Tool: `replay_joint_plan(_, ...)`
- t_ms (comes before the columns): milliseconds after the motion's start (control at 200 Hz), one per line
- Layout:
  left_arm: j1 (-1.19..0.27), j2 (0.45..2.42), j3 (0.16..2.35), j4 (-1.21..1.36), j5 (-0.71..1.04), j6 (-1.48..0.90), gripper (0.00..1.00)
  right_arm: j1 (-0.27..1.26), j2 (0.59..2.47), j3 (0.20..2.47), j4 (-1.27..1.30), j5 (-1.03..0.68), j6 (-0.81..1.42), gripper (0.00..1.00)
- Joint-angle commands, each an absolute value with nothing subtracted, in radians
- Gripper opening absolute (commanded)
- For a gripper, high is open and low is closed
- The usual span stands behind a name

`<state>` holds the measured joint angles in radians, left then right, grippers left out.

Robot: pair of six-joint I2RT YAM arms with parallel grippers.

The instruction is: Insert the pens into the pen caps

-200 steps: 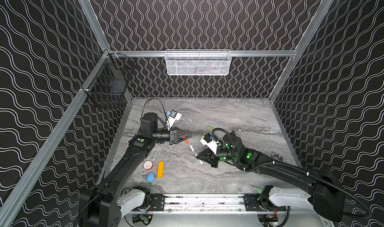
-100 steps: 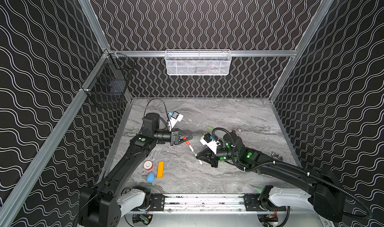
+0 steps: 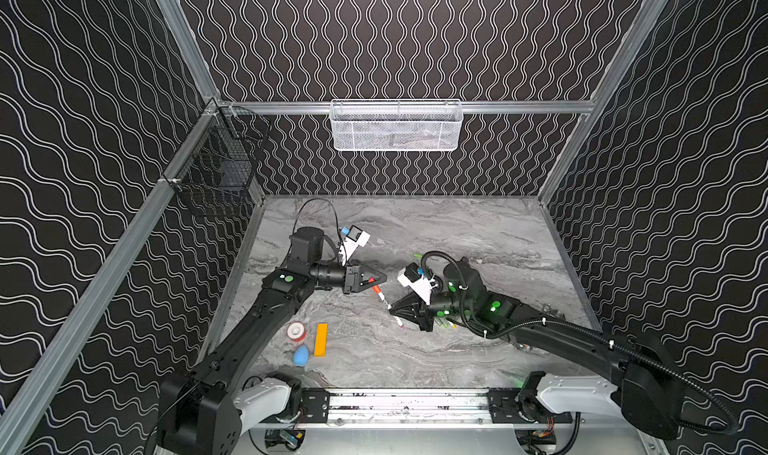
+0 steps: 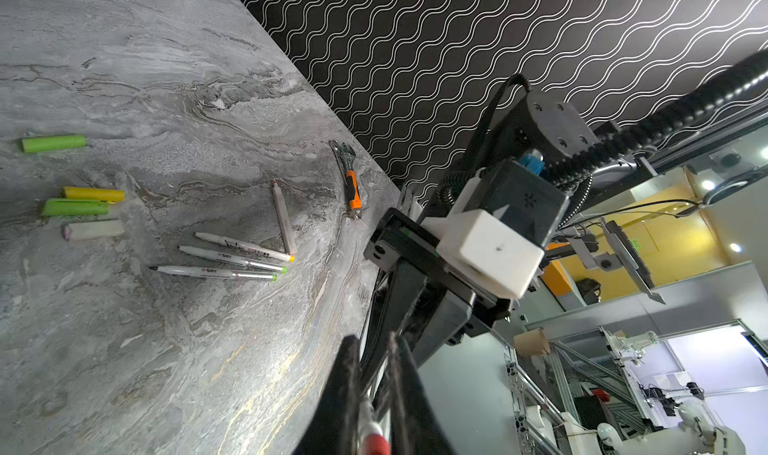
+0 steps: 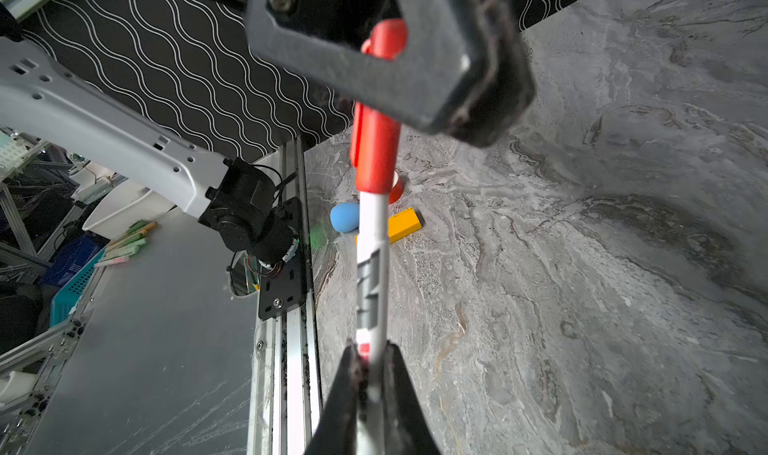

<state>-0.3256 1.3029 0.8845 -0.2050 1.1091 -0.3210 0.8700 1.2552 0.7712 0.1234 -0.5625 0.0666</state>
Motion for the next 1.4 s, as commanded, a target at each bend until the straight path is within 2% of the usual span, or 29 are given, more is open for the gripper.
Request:
replay_joint_plan(0, -0.332, 1.31, 0.893, -0.232, 1.085, -0.285, 0.0, 0.871, 1.261, 0.796, 0.182, -0.564, 0.062, 0.03)
replay_joint_plan(175, -0.342, 1.318, 0.902, -0.254, 1.074, -0.269, 0.0, 0.867, 1.275, 0.828, 0.206, -0.538, 0.09, 0.03)
replay_joint_plan(225, -0.342, 1.317, 0.904, -0.253, 1.07, -0.268, 0.06, 0.865, 1.281, 0.839, 0.207, -0.542, 0.092, 0.03)
replay_joint_plan(385, -0.342, 1.304, 0.904, -0.253, 1.059, -0.269, 0.35, 0.865, 1.295, 0.859, 0.207, -0.561, 0.097, 0.03)
replay_joint_plan(541, -0.342, 1.294, 0.9, -0.244, 1.055, -0.275, 0.42, 0.865, 1.303, 0.867, 0.206, -0.561, 0.103, 0.03)
replay_joint_plan(596, -0.342, 1.294, 0.901, -0.248, 1.053, -0.273, 0.41, 0.865, 1.305, 0.872, 0.205, -0.564, 0.102, 0.04)
replay_joint_plan(676, -0.342, 1.293, 0.899, -0.248, 1.055, -0.272, 0.24, 0.865, 1.308, 0.874, 0.21, -0.561, 0.106, 0.04)
replay_joint_plan(766, -0.342, 1.295, 0.899, -0.25, 1.057, -0.269, 0.13, 0.866, 1.317, 0.882, 0.206, -0.54, 0.113, 0.05)
replay_joint_plan(956, -0.342, 1.299, 0.903, -0.262, 1.054, -0.262, 0.17, 0.866, 1.352, 0.926, 0.188, -0.49, 0.138, 0.05)
replay_joint_plan(1081, -0.342, 1.296, 0.903, -0.272, 1.035, -0.254, 0.0, 0.865, 1.369, 0.939, 0.198, -0.491, 0.153, 0.07)
replay_joint_plan(1131, -0.342, 1.295, 0.907, -0.281, 1.024, -0.248, 0.0, 0.866, 1.377, 0.943, 0.197, -0.495, 0.155, 0.08)
replay_joint_plan(1211, -0.341, 1.294, 0.91, -0.29, 1.012, -0.242, 0.0, 0.865, 1.388, 0.951, 0.189, -0.497, 0.158, 0.14)
replay_joint_plan(1336, -0.341, 1.286, 0.91, -0.281, 1.01, -0.248, 0.0, 0.865, 1.421, 0.967, 0.165, -0.5, 0.165, 0.34)
replay_joint_plan(1396, -0.341, 1.282, 0.907, -0.274, 1.017, -0.252, 0.0, 0.865, 1.442, 0.978, 0.149, -0.496, 0.168, 0.41)
